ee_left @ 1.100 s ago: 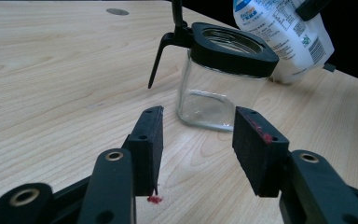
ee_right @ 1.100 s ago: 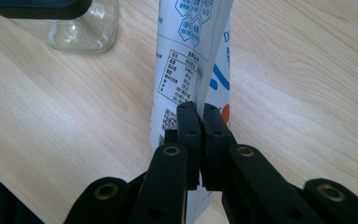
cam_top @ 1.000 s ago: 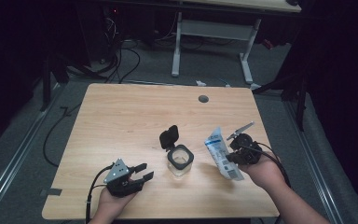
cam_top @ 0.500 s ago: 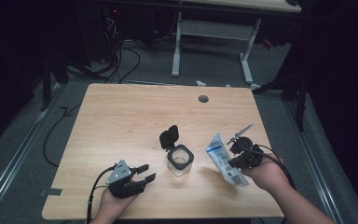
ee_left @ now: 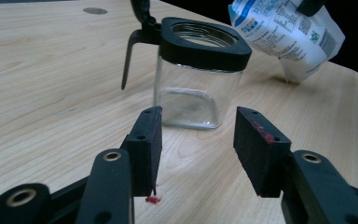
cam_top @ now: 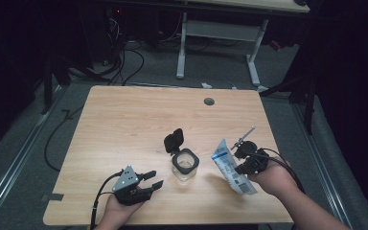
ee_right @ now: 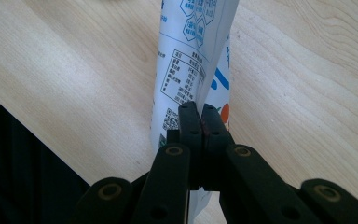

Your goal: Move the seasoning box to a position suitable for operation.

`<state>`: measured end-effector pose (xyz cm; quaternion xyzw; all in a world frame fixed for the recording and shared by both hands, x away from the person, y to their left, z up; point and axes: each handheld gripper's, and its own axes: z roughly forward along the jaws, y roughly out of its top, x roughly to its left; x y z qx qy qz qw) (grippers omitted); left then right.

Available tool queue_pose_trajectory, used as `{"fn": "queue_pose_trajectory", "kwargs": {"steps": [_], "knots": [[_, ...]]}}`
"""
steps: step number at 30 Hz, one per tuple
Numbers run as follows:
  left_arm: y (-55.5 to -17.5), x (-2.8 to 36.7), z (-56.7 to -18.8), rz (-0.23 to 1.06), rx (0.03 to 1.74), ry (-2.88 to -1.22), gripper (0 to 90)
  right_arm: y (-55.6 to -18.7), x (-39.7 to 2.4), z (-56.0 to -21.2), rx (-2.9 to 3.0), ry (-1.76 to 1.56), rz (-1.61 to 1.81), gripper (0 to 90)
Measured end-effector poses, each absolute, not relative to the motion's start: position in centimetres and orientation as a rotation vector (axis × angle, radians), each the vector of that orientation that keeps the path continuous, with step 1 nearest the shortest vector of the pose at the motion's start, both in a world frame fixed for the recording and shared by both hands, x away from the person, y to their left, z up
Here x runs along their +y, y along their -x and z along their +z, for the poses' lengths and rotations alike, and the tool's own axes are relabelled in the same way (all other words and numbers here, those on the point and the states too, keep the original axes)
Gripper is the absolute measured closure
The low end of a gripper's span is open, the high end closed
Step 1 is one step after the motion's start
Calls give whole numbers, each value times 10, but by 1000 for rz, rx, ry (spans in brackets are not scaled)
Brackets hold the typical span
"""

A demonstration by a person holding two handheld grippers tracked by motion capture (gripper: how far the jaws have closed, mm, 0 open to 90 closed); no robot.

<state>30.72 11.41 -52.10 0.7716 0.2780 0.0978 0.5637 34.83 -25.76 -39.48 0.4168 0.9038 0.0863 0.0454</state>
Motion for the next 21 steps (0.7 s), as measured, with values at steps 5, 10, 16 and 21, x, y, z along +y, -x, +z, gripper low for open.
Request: {"fn": "queue_pose_trajectory", "kwargs": {"steps": [5,10,16,21], "knots": [[-304,108,-521,225,629,-1830,509,-347,-256,-393,2778,-1246,257,900],[-300,103,-521,231,601,-1847,500,-346,-255,-391,2797,-1255,224,900],[-299,98,-521,213,582,-1863,498,-344,-255,-389,2802,-1246,208,900],[-296,94,-520,212,563,-1865,482,-342,-253,-386,2812,-1247,204,900]]}}
